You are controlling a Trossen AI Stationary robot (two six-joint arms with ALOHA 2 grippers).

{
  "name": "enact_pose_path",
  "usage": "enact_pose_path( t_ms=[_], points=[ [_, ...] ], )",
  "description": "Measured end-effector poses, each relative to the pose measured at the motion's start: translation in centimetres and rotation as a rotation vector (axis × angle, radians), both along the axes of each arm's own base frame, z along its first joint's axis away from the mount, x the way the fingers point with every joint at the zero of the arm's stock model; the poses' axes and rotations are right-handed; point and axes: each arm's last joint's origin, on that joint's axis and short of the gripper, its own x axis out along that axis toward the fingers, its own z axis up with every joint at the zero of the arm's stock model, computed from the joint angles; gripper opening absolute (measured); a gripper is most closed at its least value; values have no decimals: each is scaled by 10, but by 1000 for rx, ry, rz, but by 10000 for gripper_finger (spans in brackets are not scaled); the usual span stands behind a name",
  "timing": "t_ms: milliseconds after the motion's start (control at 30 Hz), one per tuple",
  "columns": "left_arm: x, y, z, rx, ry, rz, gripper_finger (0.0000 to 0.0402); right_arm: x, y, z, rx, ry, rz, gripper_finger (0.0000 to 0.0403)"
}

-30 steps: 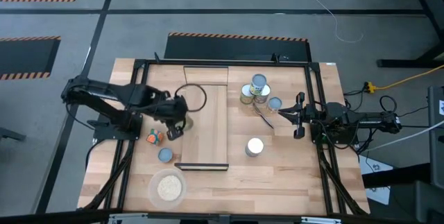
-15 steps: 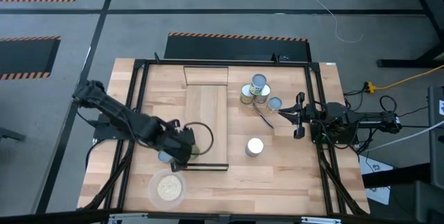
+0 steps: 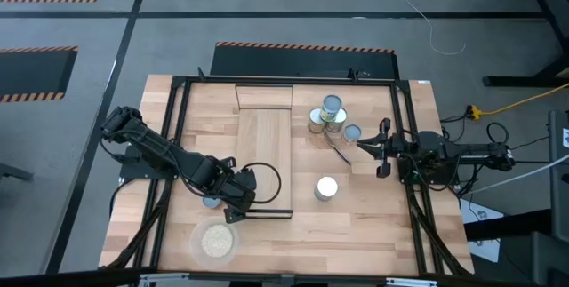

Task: Pick and place cans onto a shelf
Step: Put the canned pears on the shelf

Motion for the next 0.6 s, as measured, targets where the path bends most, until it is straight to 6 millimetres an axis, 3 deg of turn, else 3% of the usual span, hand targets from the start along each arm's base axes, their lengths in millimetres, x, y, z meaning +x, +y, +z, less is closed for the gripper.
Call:
enact_pose_path(
  t_ms=[333, 600],
  points=[
    [4, -1, 0, -29, -27, 0, 0, 0, 0, 0, 0, 0, 0, 46],
    [5, 1, 1, -33, -35, 6, 28, 0, 0, 0, 0, 0, 0, 46]
  ],
)
